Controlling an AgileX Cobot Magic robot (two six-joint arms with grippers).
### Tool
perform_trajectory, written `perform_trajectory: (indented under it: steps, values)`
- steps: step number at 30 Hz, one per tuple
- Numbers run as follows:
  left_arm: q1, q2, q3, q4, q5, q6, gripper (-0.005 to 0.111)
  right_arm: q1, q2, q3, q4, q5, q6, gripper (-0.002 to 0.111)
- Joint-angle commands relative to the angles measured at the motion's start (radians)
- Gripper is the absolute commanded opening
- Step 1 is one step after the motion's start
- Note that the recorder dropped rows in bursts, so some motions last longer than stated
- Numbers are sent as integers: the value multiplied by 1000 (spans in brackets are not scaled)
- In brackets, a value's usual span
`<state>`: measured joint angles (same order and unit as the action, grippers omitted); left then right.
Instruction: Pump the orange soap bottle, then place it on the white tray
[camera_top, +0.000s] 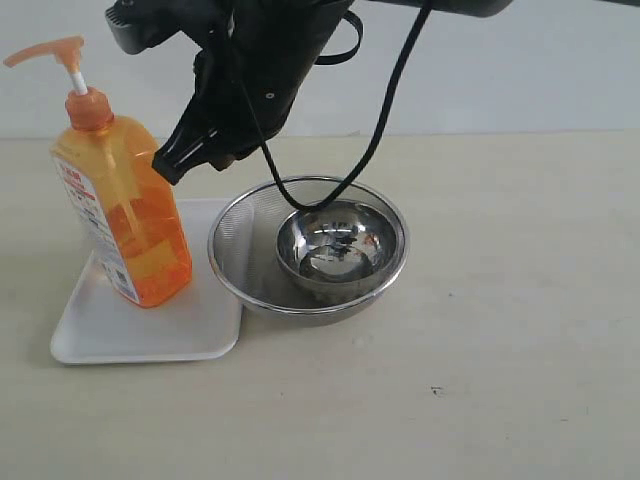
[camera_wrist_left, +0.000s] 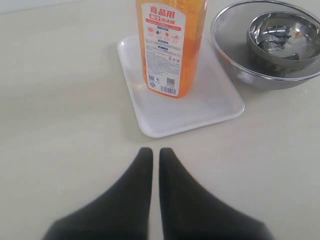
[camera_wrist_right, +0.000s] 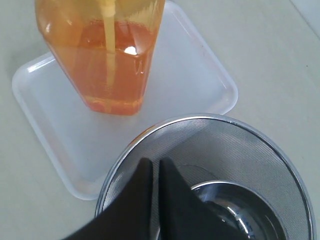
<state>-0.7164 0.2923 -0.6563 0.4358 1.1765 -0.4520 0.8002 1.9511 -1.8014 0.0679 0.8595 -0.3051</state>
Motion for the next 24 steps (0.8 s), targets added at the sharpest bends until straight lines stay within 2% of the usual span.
perform_trajectory:
  steps: [1, 24]
  values:
    - [-3, -6, 4, 9, -5, -11, 5, -3, -15, -3, -7, 3, 1, 0]
    - [-3, -6, 4, 9, -5, -11, 5, -3, -15, -3, 4, -3, 8, 0]
